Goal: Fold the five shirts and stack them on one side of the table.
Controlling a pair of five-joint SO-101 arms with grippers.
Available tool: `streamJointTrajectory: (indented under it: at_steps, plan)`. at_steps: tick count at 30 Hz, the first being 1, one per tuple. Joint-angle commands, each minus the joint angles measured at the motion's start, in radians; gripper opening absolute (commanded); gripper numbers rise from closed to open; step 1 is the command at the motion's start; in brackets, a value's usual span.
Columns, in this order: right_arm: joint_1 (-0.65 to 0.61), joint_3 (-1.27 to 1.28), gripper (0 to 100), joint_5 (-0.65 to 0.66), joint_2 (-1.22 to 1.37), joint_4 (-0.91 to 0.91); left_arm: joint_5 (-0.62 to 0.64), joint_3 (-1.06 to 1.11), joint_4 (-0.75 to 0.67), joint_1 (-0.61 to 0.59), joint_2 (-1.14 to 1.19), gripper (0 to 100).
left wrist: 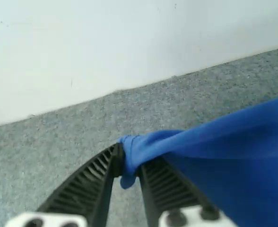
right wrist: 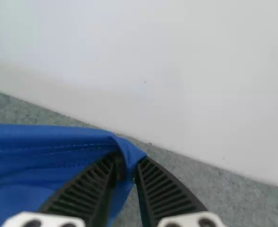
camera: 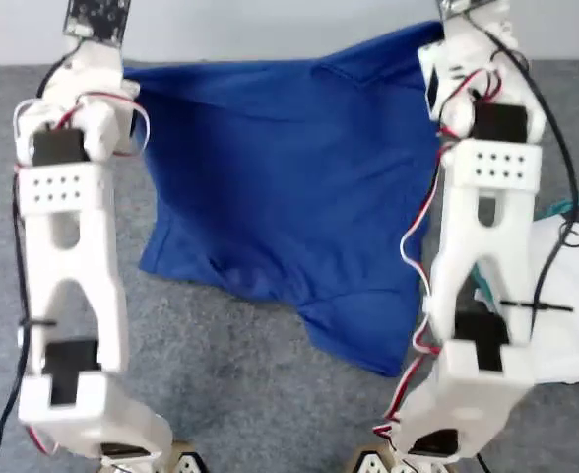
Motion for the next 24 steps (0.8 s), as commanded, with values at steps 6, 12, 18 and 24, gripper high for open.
streamJointTrajectory:
  at_steps: [6, 12, 18, 24]
  plan:
    - [-0.021, -0.488, 0.9, -0.008, 0.223, 0.354, -0.020, -0.527, 0.330, -0.009, 0.342, 1]
    - [-0.030, -0.646, 1.0, 0.003, 0.277, 0.776, -0.021, -0.750, 0.678, -0.023, 0.500, 1]
    - [-0.005, -0.608, 1.0, 0.077, 0.249, 0.970, -0.021, -0.786, 0.783, -0.029, 0.580, 1]
    - [-0.002, -0.149, 1.0, 0.075, 0.048, 0.970, -0.051, -0.682, 0.783, -0.060, 0.582, 1]
